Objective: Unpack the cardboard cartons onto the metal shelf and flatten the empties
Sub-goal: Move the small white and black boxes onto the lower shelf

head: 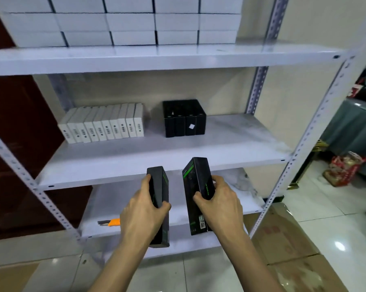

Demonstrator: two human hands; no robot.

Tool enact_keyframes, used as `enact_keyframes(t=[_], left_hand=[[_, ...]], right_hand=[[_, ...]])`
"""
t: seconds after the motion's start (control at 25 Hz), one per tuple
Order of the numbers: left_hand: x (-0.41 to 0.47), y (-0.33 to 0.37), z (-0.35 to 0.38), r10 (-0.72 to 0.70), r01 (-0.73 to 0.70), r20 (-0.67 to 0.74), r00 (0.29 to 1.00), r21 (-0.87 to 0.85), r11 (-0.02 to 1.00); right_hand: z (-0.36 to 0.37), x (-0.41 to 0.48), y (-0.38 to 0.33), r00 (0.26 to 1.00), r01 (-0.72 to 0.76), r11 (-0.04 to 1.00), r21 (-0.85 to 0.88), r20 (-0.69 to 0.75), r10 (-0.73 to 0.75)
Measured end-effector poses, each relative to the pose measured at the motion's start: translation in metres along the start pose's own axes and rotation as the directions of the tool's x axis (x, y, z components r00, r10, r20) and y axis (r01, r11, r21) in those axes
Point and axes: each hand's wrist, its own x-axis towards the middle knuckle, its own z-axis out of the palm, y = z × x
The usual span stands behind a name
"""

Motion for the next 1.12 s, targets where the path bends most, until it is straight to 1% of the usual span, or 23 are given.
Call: enact_keyframes(t=[0.28,0.4,0.6,0.92,1.12], left_hand=[[0.008,0.064,0.045,0.094,-0.091,0.059,0.994,-0.047,0.995],[0.02,0.086,0.055,0.127,-0.123,0.076,0.989,-0.053,0.991],[0.048,0.111,0.071,0.164,-0.156,0.091,0.982,-0.089,0.984],[0.092,0.133,0.087,0.151,-0.137,0.114,0.982,-0.127,0.982],[0.117,0.135,0.098,0.14,-0.116,0.14,0.98,-0.169,0.979]], right_hand=[[-0.045,0.024,0.05,0.993,-0.092,0.996,0.001,-0.07,0.092],[-0.055,0.038,0.059,0.989,-0.11,0.994,-0.007,-0.097,0.109],[-0.058,0.068,0.062,0.989,-0.119,0.993,-0.016,-0.094,0.117],[-0.043,0.114,0.055,0.993,-0.097,0.994,-0.058,-0.078,0.093],[-0.038,0.136,0.05,0.994,-0.11,0.993,0.052,-0.013,0.111]])
